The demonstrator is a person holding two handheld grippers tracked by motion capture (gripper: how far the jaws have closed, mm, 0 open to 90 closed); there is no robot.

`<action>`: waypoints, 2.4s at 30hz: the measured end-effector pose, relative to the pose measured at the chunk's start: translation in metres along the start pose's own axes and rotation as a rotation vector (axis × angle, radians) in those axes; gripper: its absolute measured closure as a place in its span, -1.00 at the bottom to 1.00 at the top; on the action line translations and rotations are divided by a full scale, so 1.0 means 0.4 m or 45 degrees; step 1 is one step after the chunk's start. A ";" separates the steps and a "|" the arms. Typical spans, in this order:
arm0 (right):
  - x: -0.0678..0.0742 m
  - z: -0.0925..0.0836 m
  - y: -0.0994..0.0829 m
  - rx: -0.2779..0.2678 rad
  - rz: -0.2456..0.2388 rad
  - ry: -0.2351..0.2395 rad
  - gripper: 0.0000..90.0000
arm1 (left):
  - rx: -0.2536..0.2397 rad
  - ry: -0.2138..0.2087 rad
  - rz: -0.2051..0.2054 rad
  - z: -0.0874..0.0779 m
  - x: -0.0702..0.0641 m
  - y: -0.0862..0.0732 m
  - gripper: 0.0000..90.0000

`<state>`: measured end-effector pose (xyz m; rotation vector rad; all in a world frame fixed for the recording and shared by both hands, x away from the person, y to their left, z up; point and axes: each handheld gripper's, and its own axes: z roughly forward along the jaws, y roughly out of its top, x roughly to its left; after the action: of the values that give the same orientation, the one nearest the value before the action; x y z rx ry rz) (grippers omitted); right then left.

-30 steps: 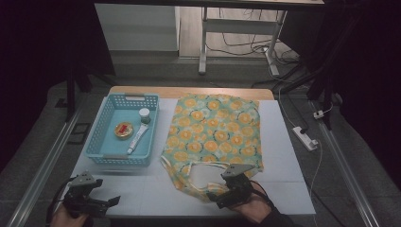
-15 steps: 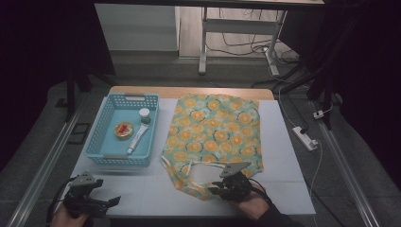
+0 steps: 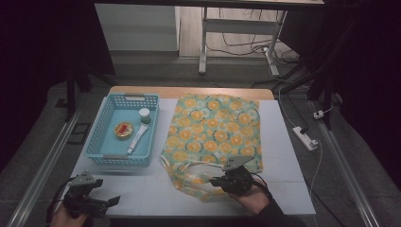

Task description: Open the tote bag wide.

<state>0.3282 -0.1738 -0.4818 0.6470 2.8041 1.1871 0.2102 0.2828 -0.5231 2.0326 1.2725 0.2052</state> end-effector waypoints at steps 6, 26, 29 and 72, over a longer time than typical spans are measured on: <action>-0.021 -0.016 0.030 -0.050 -0.022 -0.008 0.97 | -0.008 -0.009 -0.010 -0.002 0.002 -0.001 -0.96; -0.121 -0.011 0.149 -0.106 -0.047 -0.136 0.97 | -0.012 -0.015 -0.018 -0.003 0.005 -0.001 -0.95; -0.138 -0.009 0.170 -0.118 -0.048 -0.155 0.97 | -0.010 -0.015 -0.018 -0.002 0.005 -0.001 -0.95; -0.423 0.013 0.371 -0.204 0.091 -0.350 0.97 | -0.010 -0.014 -0.020 -0.002 0.006 -0.001 -0.95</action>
<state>0.5377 -0.1432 -0.4053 0.8327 2.4521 1.2134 0.2107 0.2853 -0.5235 2.0139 1.2787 0.1906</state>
